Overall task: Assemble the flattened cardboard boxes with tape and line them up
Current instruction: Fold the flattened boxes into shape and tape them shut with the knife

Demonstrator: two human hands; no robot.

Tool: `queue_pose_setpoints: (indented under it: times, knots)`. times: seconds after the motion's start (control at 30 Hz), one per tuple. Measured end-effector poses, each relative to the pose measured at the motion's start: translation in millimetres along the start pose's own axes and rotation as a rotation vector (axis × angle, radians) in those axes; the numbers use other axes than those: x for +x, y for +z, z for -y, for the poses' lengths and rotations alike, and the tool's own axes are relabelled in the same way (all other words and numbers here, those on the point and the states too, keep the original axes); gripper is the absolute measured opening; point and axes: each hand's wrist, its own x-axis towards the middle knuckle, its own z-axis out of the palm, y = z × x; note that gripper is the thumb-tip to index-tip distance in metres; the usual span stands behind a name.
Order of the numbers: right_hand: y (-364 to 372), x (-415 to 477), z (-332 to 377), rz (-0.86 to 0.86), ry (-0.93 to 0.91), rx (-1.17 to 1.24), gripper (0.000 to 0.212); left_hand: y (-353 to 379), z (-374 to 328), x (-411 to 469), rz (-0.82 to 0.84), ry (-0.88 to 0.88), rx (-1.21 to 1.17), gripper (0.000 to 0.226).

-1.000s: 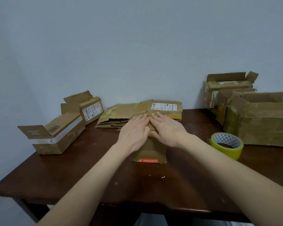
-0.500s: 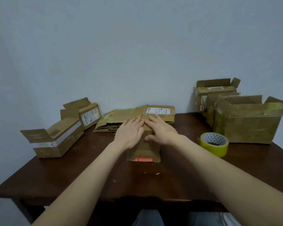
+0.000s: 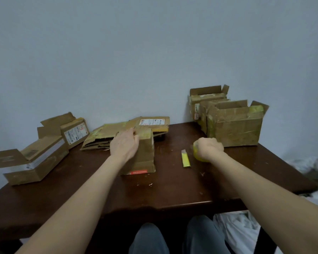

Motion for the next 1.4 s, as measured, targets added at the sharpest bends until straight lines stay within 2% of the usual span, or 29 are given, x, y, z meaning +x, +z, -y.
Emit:
queue_pose_setpoints:
  times: [0.1,0.2,0.37,0.5,0.57,0.7,0.77,0.83,0.93,1.1,1.2,1.27,1.4]
  knots:
    - [14,4,-13,0.003,0.008,0.006,0.028,-3,5,2,0.024,0.010,-0.023,0.036]
    - [6,11,-11,-0.099,-0.063,0.104,0.033,-9,18,6,0.092,0.089,-0.054,0.037]
    - [-56,17,45,-0.307,-0.382,0.737,0.032,-10,31,11,0.095,0.222,-0.123,0.035]
    - [-94,22,111,-0.215,-0.574,0.982,0.030,-7,38,18,0.124,0.232,-0.203,0.035]
    - [-99,29,137,-0.144,-0.631,0.902,0.030,-6,44,21,0.137,0.154,-0.342,0.041]
    - [-90,42,164,-0.040,-0.671,0.728,0.032,-18,48,32,0.129,-0.265,-1.126,0.040]
    - [-89,46,171,-0.027,-0.684,0.717,0.031,-27,50,41,0.150,-0.422,-1.279,0.046]
    - [-89,49,176,-0.025,-0.699,0.696,0.031,-33,50,48,0.199,-0.447,-1.244,0.049]
    - [-87,53,178,-0.023,-0.704,0.701,0.032,-34,44,55,0.204,-0.460,-1.179,0.031]
    - [-85,55,173,0.016,-0.691,0.780,0.033,-33,39,60,0.202,-0.470,-1.120,0.017]
    - [-83,52,165,0.084,-0.693,0.836,0.047,-29,40,59,0.092,-0.484,-1.062,0.029]
    - [-81,50,158,0.126,-0.709,0.885,0.046,-28,41,56,0.059,-0.494,-1.050,0.032]
    - [-78,51,158,0.081,-0.755,0.888,0.040,-40,36,53,0.194,-0.463,-1.051,0.030]
